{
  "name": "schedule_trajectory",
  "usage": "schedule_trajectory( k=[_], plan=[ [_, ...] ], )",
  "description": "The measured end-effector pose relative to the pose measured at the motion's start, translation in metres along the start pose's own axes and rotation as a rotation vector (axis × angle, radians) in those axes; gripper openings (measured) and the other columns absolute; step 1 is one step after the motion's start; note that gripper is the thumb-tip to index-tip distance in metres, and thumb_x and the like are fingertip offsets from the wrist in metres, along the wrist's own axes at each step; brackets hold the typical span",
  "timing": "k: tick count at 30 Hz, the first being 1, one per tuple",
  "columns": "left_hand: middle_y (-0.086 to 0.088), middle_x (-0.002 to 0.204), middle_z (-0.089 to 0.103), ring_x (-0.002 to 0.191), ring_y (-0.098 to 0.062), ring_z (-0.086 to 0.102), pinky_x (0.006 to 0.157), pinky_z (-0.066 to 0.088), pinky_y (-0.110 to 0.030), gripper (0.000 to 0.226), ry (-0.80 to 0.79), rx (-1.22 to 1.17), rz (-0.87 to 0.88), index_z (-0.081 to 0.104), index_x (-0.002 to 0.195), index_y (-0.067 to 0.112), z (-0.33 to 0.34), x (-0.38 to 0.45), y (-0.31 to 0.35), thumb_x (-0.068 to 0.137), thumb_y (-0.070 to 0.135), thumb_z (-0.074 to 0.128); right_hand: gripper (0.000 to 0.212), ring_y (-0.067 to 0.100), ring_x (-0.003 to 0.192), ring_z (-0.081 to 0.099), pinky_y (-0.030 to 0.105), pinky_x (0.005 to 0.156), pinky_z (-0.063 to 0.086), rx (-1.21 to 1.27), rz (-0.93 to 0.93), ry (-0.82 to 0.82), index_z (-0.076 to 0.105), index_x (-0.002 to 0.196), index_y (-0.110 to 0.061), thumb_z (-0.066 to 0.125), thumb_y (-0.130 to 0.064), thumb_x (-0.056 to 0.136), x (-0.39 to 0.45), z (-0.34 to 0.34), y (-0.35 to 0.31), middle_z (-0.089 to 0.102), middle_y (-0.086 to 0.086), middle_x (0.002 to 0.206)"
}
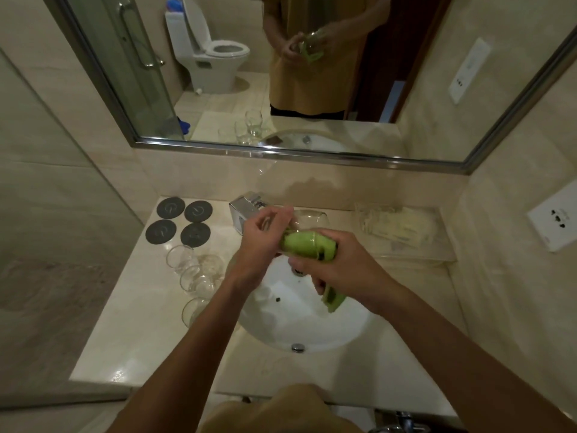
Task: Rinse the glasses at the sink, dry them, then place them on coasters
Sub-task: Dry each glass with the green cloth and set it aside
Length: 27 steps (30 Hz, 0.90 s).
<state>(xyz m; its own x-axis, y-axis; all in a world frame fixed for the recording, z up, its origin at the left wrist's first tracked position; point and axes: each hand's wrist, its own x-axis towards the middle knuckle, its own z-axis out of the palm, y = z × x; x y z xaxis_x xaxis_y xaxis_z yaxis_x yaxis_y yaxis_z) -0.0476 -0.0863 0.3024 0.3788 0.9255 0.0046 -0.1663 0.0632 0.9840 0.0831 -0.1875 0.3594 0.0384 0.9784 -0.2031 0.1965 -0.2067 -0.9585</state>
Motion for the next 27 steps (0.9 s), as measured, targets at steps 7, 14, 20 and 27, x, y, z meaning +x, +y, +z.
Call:
schedule_trajectory(
  k=[7, 14, 20, 27],
  plan=[
    [0.015, 0.094, 0.065, 0.084, -0.006, 0.062, 0.075, 0.051, -0.022, 0.034, -0.006, 0.228, 0.394, 0.057, 0.108, 0.005, 0.003, -0.006, -0.003, 0.086, 0.031, 0.064, 0.02, 0.003, 0.047, 0.039, 0.019, 0.044, 0.041, 0.525, 0.155, -0.022, 0.067, 0.108, -0.005, 0.068, -0.002, 0.088, 0.001, -0.003, -0.007, 0.05, -0.008, 0.057],
    [0.007, 0.084, 0.067, 0.08, -0.009, 0.064, 0.072, 0.051, -0.023, 0.036, 0.048, 0.133, 0.313, 0.06, 0.099, 0.001, 0.005, -0.004, -0.005, 0.089, 0.036, 0.056, 0.014, 0.019, 0.046, 0.057, 0.027, 0.049, 0.05, 0.03, -0.04, 0.03, 0.07, 0.098, -0.009, 0.076, -0.011, 0.086, 0.001, -0.004, -0.004, 0.062, 0.022, 0.064],
    [-0.004, 0.08, 0.068, 0.071, -0.019, 0.064, 0.062, 0.053, -0.032, 0.031, 0.039, -0.068, 0.031, 0.069, 0.087, 0.013, 0.004, -0.005, -0.002, 0.088, 0.043, 0.06, 0.039, 0.002, 0.073, 0.07, 0.023, 0.065, 0.056, -0.503, -0.296, -0.079, 0.071, 0.121, -0.021, 0.079, -0.014, 0.084, 0.007, -0.023, 0.006, 0.076, -0.009, 0.097],
    [-0.014, 0.077, 0.061, 0.06, -0.022, 0.057, 0.053, 0.042, -0.026, 0.046, -0.177, -0.06, -0.399, 0.067, 0.101, 0.006, -0.002, 0.002, 0.015, 0.096, 0.049, 0.054, 0.076, 0.028, 0.078, 0.066, 0.037, 0.053, 0.056, -1.43, -0.932, -0.138, 0.065, 0.127, -0.022, 0.082, 0.011, 0.06, 0.023, -0.057, 0.007, 0.065, -0.004, 0.129]
  ],
)
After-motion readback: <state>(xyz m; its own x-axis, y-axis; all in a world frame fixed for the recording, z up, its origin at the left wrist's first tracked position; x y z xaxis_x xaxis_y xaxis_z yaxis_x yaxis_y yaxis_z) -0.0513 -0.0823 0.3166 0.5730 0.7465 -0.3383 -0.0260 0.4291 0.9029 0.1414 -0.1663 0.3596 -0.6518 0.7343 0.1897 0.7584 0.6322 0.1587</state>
